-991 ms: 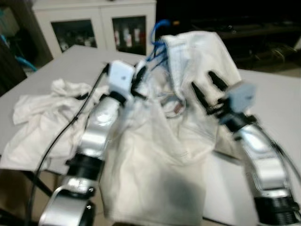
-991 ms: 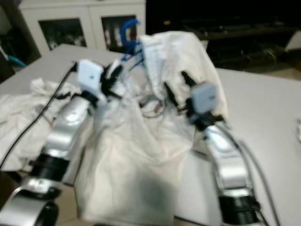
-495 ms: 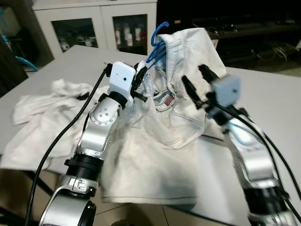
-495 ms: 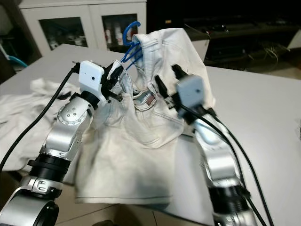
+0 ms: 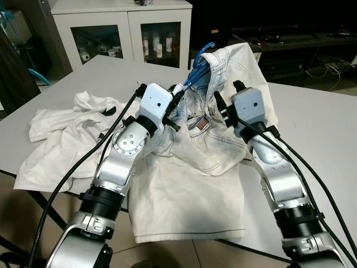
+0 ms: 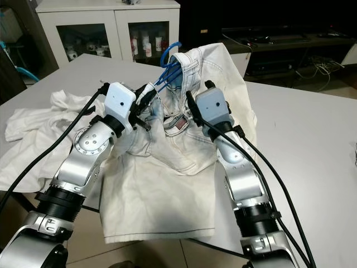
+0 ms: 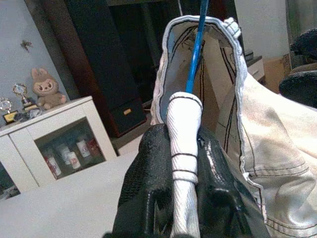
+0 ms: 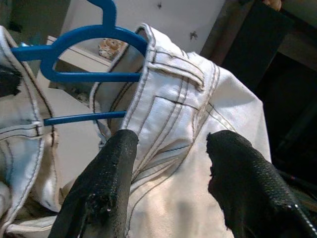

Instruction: Hang hanger

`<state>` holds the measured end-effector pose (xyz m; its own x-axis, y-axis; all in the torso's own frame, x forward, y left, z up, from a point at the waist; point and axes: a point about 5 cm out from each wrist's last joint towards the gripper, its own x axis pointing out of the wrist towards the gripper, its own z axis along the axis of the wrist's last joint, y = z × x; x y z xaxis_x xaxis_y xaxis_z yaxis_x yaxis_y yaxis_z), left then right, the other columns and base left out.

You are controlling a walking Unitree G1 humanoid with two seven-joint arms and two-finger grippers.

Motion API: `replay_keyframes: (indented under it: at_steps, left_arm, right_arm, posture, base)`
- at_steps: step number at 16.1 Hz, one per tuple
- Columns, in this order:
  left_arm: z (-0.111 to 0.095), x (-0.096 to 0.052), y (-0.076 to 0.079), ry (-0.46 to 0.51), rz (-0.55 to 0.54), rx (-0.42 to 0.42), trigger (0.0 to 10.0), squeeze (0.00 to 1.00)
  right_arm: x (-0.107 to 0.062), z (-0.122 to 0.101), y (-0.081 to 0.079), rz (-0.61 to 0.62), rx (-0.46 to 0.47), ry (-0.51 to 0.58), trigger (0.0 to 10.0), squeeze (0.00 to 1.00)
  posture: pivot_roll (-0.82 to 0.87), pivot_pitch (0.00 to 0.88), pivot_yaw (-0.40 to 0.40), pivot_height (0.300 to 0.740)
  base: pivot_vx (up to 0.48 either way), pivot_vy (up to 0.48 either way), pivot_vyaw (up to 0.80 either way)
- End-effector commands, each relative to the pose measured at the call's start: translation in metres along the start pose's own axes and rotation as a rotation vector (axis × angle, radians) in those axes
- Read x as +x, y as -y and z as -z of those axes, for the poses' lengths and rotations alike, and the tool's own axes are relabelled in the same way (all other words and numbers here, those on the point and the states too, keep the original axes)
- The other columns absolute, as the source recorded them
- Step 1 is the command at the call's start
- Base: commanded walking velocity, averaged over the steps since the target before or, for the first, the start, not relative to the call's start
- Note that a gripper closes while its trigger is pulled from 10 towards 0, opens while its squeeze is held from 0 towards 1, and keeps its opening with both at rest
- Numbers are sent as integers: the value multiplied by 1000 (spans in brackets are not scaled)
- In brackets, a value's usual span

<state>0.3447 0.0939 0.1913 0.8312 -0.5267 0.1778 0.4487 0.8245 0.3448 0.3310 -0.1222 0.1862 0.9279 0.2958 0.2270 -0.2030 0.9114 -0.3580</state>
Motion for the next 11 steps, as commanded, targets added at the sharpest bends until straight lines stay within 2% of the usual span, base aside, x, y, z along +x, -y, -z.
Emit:
replay_keyframes:
  at_steps: [1, 3, 4, 5, 6, 9, 10, 11]
  left_arm:
    - [-9, 2, 0, 42, 8, 22, 10000, 0]
    - [-9, 2, 3, 43, 23, 25, 10000, 0]
    - [-9, 2, 6, 43, 42, 28, 10000, 0]
    - [-8, 1, 9, 41, 64, 34, 10000, 0]
    - [-7, 1, 12, 35, 87, 43, 10000, 0]
    - [-4, 0, 15, 22, 107, 64, 10000, 0]
    - [-3, 0, 15, 19, 106, 68, 10000, 0]
    - [-4, 0, 15, 22, 108, 70, 10000, 0]
  right_arm:
    - [5, -6, 1, 17, -12, 19, 10000, 0]
    - [8, -6, 2, 33, -9, 22, 10000, 0]
    - [9, -6, 2, 38, 4, 25, 10000, 67]
    - [10, -8, 0, 24, 46, 40, 10000, 1000]
    - [10, -11, -3, 2, 71, 57, 10000, 1000]
    - [11, -16, -5, -5, 68, 67, 10000, 1000]
    - [11, -19, -3, -3, 65, 75, 10000, 365]
    - [11, -20, -3, -4, 60, 73, 10000, 0]
  posture:
    - [36, 0, 4, 723]
    - [35, 0, 4, 723]
    - [36, 0, 4, 723]
    - [37, 0, 3, 723]
    - [38, 0, 3, 723]
    - [39, 0, 3, 723]
    - [39, 0, 4, 723]
    - [35, 0, 4, 723]
  base:
    - [0, 0, 0]
    - [0, 0, 0]
    - [0, 0, 0]
    - [0, 0, 0]
    - [0, 0, 0]
    - [0, 0, 0]
    - [0, 0, 0]
    - [0, 0, 0]
